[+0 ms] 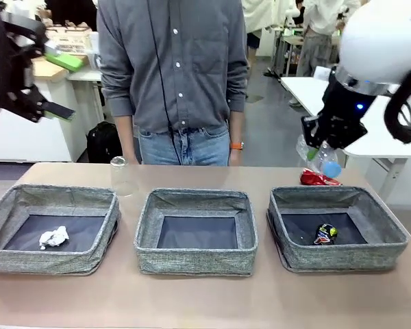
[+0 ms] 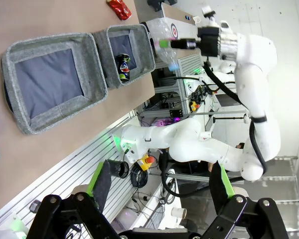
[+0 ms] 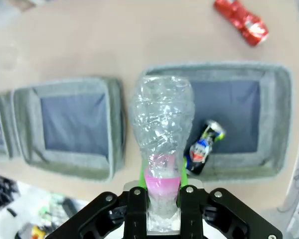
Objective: Sort the waste into the appropriate baskets.
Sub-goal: Pick up the waste item pointed out by the person.
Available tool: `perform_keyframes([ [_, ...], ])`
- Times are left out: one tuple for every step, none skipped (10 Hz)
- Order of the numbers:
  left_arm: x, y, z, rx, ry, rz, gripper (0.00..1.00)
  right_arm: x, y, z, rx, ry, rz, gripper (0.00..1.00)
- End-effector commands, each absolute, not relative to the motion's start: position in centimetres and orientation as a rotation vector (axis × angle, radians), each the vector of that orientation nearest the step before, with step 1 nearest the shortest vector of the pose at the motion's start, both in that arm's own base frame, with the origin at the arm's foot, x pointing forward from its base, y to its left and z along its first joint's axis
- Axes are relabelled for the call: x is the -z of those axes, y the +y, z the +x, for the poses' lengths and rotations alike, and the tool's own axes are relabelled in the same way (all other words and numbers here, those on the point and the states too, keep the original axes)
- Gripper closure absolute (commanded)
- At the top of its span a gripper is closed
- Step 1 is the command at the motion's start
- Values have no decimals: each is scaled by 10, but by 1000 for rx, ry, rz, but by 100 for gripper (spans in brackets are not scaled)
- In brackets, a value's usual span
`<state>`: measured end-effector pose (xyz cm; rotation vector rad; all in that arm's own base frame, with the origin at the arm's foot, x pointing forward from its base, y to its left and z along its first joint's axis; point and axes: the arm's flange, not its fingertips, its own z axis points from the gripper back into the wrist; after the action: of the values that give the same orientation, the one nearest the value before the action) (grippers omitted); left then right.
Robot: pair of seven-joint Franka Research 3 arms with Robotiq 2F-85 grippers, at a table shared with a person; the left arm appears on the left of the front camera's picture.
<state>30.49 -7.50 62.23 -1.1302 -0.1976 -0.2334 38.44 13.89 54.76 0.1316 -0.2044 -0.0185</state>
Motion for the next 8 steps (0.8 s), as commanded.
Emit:
perform_keyframes([
  [-622,-75,305,251,-209,-1149,0,-533,139,395,-5,-250,260,87],
  [-622,-75,305,251,-209,-1149,0,-548,139,384,19,-204,132,87],
  [-622,-75,305,251,-209,-1149,0,-548,139,384,19,-204,132,87],
  [-622,-75,305,251,-209,-1149,0,-548,139,384,19,-204,132,87],
  [-622,-75,305,251,-209,-1149,0,-548,139,384,19,-204,132,87],
  [-622,-75,305,251,-209,-1149,0,-546,140,381,17,-204,150,77],
  [-622,-75,305,251,-209,-1149,0,-576,170,385,25,-268,64,77],
  [-622,-75,305,251,-209,-1149,0,-611,211,391,17,-336,-9,77],
])
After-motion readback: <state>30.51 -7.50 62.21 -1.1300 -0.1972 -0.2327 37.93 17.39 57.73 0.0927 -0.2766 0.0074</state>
